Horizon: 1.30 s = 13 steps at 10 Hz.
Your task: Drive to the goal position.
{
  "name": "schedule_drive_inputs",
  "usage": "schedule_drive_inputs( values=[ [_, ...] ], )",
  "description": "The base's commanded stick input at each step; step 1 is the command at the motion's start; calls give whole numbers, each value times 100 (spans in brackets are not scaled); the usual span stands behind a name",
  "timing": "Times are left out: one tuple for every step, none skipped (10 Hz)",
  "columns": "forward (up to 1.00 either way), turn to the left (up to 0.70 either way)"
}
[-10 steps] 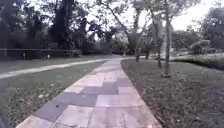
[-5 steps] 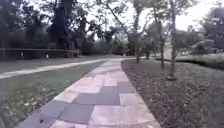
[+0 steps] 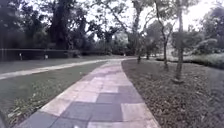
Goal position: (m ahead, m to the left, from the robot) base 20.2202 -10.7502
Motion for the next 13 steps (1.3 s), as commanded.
schedule_drive_inputs(
  values=[
    [70, 0],
    [70, 0],
    [70, 0],
    [70, 0],
    [70, 0],
    [70, 0],
    [70, 0],
    [70, 0],
    [70, 0],
    [70, 0],
    [70, 0],
    [70, 0],
    [70, 0]
  ],
)
